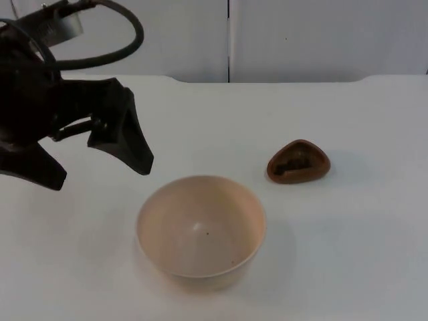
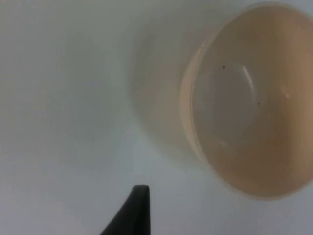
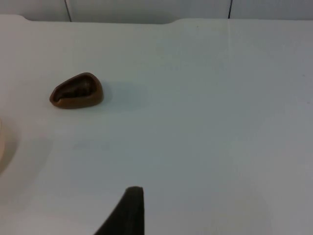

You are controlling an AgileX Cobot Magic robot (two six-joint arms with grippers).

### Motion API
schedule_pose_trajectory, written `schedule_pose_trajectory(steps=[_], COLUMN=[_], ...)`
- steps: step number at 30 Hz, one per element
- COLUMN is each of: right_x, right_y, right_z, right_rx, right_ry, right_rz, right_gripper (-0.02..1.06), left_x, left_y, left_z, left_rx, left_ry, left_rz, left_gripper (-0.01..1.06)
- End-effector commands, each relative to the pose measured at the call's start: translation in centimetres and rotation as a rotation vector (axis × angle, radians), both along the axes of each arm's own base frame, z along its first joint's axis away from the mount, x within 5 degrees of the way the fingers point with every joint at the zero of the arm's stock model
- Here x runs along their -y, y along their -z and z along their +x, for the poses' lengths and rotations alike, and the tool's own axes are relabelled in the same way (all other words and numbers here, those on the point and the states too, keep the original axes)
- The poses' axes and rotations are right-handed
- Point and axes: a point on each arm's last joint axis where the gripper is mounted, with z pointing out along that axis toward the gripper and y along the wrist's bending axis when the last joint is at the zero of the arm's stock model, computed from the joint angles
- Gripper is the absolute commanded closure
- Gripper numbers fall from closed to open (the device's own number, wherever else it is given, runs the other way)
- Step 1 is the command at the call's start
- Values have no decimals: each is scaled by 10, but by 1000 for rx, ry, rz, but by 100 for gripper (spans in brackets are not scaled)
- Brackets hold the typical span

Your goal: Pick up the bowl with the left hand and pour the coffee beans from the cup into the bowl with the right hand.

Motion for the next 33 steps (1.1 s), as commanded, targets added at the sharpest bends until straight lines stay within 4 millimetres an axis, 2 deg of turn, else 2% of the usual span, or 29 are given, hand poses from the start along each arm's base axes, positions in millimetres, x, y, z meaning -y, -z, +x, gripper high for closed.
schedule_pose_trajectory(steps=[1,8,26,33], right_x=[0,0,0,0], right_y=[2,2,2,2], right_z=[0,0,0,0], right_rx=[-2,-2,-2,-2], right_ry=[6,6,6,6], right_rz=[-6,-6,-6,-6], right_gripper=[-1,-1,-1,-1], left_x=[2,2,3,20], left_y=[2,16,38,58], left_z=[3,11,22,26], left_rx=[4,-13,-31,-5], left_ry=[-12,-46,-96,-62], left_rz=[3,16,33,68], left_gripper=[0,0,3,3])
